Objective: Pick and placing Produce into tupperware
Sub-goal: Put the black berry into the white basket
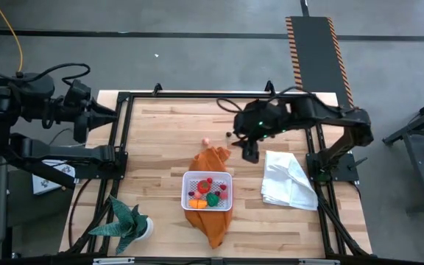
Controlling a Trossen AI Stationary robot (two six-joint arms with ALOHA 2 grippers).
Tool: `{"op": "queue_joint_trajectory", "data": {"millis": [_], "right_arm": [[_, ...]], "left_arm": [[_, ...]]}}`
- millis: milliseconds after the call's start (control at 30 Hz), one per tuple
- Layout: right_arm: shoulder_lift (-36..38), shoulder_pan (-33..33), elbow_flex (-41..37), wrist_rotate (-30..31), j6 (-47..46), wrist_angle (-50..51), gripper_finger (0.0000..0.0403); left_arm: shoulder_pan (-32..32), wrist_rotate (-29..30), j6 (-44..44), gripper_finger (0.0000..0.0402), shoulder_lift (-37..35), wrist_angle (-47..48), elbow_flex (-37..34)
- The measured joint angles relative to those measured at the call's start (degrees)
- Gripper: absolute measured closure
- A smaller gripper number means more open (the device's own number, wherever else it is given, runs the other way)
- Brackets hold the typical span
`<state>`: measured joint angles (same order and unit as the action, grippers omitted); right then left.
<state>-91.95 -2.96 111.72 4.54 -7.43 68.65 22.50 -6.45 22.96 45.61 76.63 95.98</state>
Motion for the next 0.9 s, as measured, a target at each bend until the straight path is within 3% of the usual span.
{"op": "queue_joint_trajectory", "data": {"millis": [133, 267, 433, 700, 900], "right_arm": [[1.7, 1.4, 0.0, 0.0, 2.7, 4.9, 0.0288], [2.6, 3.3, 0.0, 0.0, 5.8, 9.5, 0.0318], [2.9, 6.8, 0.0, 0.0, 11.0, 14.4, 0.0319], [3.0, 12.8, 0.0, -0.6, 20.7, 16.8, 0.0302], [4.7, 18.0, 0.0, -9.6, 26.9, 16.7, 0.0299]], "left_arm": [[0.0, 0.4, 0.0, 0.0291, 1.0, -3.7, 0.0], [0.0, 3.9, 0.2, 0.0291, 3.2, -5.0, 0.0], [0.0, 5.7, 1.1, 0.0291, 8.3, -5.1, 0.0], [0.0, 3.2, -0.7, 0.0291, 17.5, -11.2, -0.1], [0.0, 3.0, -1.7, 0.0291, 21.3, -14.3, -0.1]]}}
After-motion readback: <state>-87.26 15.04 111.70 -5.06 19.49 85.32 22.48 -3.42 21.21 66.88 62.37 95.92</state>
